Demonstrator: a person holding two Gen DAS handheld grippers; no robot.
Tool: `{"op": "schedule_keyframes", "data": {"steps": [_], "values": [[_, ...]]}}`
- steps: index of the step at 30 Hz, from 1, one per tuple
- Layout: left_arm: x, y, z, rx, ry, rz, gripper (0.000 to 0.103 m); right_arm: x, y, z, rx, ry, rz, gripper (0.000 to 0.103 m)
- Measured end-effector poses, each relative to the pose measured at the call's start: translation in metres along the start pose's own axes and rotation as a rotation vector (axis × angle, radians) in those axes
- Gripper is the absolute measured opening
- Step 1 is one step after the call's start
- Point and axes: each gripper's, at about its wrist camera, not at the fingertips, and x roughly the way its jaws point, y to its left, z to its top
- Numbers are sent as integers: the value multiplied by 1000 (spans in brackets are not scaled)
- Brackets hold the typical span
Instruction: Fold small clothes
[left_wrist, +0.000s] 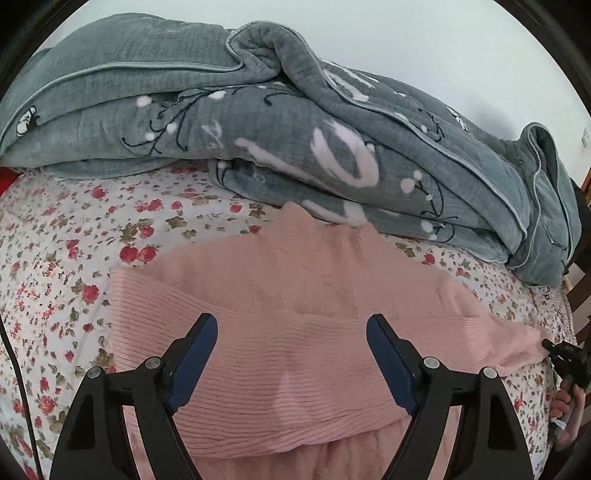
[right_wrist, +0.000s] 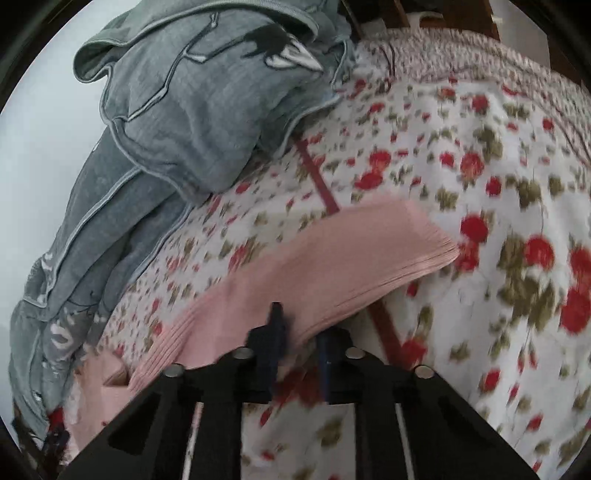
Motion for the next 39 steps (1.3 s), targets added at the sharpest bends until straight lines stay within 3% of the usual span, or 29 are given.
{"op": "schedule_keyframes", "data": {"steps": [6,12,17,23,28,31,36,39], "values": [[-29,12,-5,20,-22,17,82,-58,47,3,-202,-219,-92,7],[-81,54,-15,-2,-67,61,82,-144,129,-6,-351,-400,-58,7],[-123,99,-35,-25,-109,98,82,-180,214,-29,-487,-456,18,7],[-168,161,-61,-73,-152,165,82,-176,331,-83,-681,-413,146,7],[-191,206,-79,-120,-163,206,82,-133,419,-157,-836,-314,253,7],[-191,232,-86,-144,-142,210,82,-99,464,-211,-936,-211,305,7],[-183,261,-92,-193,-123,213,82,-48,498,-297,-1048,-39,351,7],[-178,266,-95,-206,-112,183,82,-13,500,-345,-1133,54,305,8]]}}
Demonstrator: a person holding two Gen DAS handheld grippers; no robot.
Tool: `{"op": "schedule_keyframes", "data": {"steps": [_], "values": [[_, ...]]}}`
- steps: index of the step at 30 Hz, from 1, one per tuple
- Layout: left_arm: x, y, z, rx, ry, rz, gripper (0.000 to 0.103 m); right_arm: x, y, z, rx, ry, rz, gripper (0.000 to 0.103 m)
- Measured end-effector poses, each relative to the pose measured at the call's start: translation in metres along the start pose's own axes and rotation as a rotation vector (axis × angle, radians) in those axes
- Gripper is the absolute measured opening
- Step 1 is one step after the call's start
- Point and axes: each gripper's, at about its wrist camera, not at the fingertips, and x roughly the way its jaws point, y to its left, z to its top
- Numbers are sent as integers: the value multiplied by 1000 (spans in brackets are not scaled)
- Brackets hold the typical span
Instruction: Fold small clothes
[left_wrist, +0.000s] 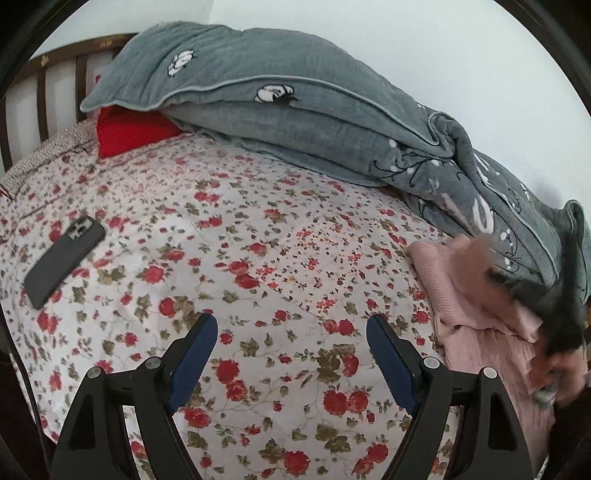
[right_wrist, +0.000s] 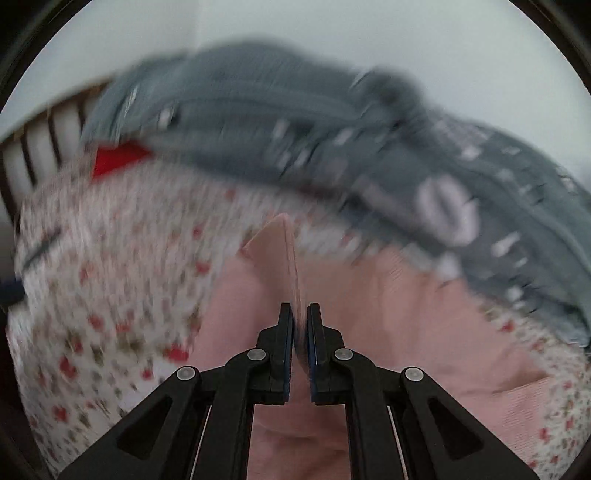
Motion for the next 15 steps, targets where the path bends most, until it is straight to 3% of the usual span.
{"op": "schedule_keyframes", "data": {"steps": [3,4,5,7,11,15], "values": [[4,-5,0,11,8,-23,82,30,21,-22,-48,114,-22,21],[5,-9,0,21,9,-32,82,28,24,-28,-64,113,-14,32],[6,-16,1,39,10,-48,82,23,26,-30,-76,110,2,54],[9,-27,2,57,15,-72,82,1,27,-36,-82,95,59,68],[28,-67,6,92,72,-179,82,-44,7,-47,-11,31,91,68],[52,-111,11,129,131,-268,82,-86,-44,-65,138,2,26,68]]}}
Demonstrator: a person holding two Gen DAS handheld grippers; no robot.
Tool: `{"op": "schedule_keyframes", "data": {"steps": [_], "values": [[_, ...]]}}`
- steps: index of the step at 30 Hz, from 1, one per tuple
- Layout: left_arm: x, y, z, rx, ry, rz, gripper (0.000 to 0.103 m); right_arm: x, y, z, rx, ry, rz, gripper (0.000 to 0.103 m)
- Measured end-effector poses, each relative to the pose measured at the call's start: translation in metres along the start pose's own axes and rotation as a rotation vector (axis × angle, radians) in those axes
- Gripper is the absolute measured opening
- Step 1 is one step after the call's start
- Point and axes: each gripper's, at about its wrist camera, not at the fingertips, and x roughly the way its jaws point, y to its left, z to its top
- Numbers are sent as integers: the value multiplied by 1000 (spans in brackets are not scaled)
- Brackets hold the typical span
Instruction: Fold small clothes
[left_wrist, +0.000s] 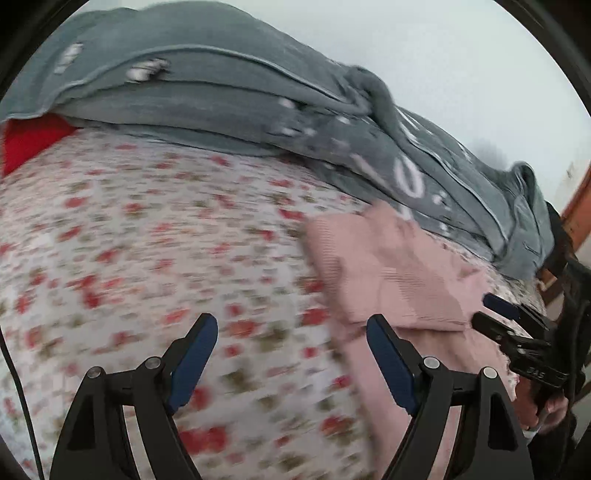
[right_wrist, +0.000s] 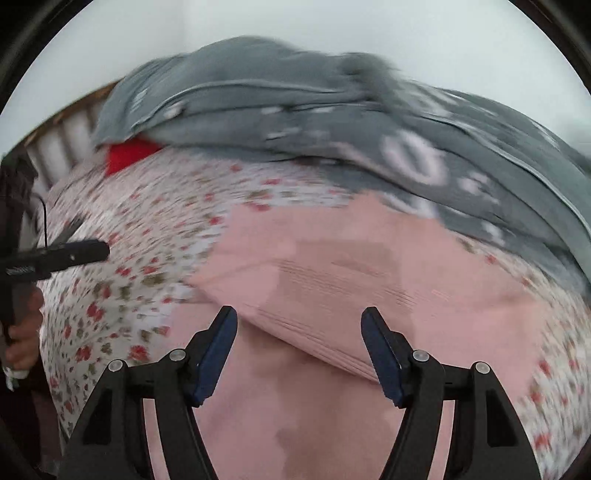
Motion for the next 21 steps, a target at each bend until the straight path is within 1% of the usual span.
{"op": "schedule_keyframes", "data": {"steps": [3,5,6,7,8,9,10,11,13,16,19,21], "values": [[32,-22,13,12,55,-58,80,-27,-49,-15,119,-14,-60,68],[56,-34,21,41,77,-52,73,-43,-78,-25,180,-21,-105,68],[66,-38,23,58,85,-47,63,-49,-94,-30,212,-24,-125,68],[75,-40,25,68,97,-38,57,-50,-106,-33,238,-28,-137,68],[90,-42,27,66,118,-13,56,-53,-116,-37,262,-33,-148,68],[100,-42,29,54,130,6,49,-56,-128,-42,288,-38,-160,68],[105,-40,29,45,136,11,35,-58,-137,-46,308,-42,-168,68],[111,-38,30,26,145,7,28,-60,-146,-50,328,-47,-174,68],[112,-40,31,23,147,-18,16,-60,-158,-57,356,-53,-179,68],[91,-51,37,76,65,-56,14,-57,-171,-64,371,-54,-201,68],[77,-57,49,74,4,-103,14,-53,-180,-67,365,-59,-216,68],[77,-64,57,105,-29,-77,14,-49,-185,-66,361,-67,-219,68]]}}
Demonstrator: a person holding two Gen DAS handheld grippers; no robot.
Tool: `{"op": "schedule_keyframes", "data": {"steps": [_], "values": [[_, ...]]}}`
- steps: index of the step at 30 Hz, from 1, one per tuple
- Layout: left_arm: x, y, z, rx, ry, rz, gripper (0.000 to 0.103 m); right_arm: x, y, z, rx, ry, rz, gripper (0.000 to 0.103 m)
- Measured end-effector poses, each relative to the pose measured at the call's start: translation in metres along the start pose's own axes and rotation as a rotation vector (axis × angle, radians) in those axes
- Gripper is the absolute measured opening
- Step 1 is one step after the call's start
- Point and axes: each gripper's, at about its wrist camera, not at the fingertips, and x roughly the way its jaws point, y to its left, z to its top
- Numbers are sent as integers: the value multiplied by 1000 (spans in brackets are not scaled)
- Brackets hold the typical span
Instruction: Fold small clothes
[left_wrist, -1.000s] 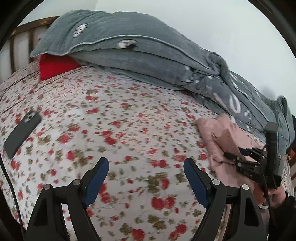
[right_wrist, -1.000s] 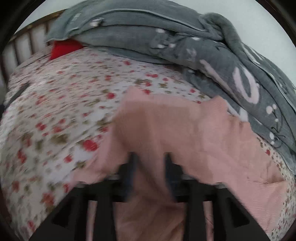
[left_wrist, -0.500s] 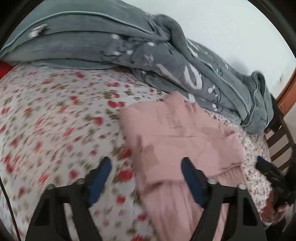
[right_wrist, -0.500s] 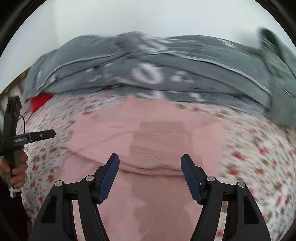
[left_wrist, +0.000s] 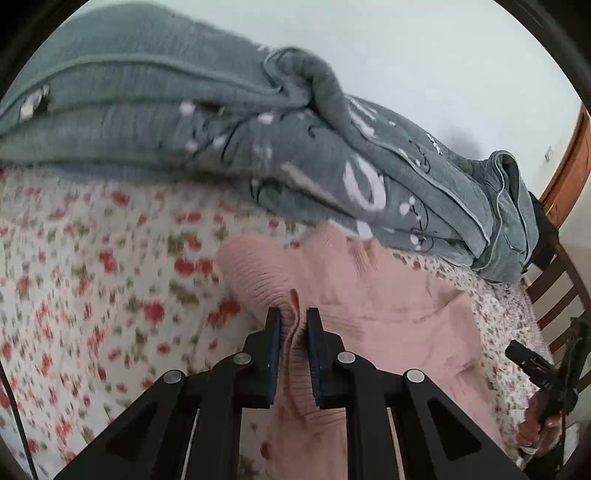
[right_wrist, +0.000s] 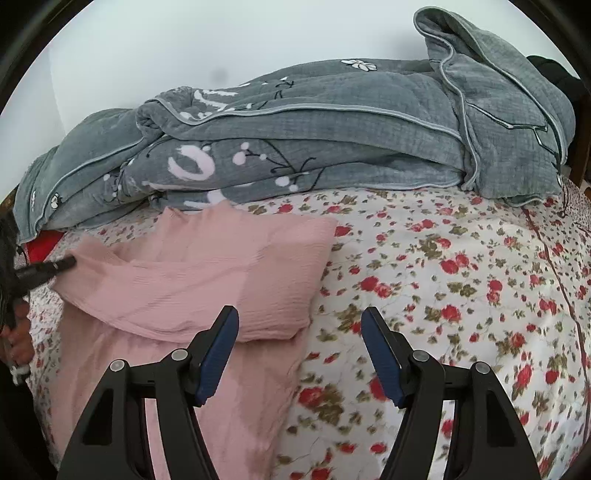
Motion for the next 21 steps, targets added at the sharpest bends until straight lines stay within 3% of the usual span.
{"op": "schedule_keyframes", "data": {"steps": [3,5,8,11,13,17,21], "values": [[15,-1,-4,22,45,73,14,11,-2,2,9,3,21,68],[26,5,-14,7,115,107,16,15,-1,1,5,4,30,68],[22,16,-27,-29,150,114,21,22,3,0,-17,15,40,68],[13,15,-28,-8,130,129,36,26,5,-1,-20,14,53,68],[10,11,-25,7,107,128,52,27,5,-1,-12,15,62,68],[19,2,-19,41,112,127,52,28,5,-3,-1,19,66,68],[31,3,-21,37,136,137,23,29,3,-5,2,26,58,68]]}}
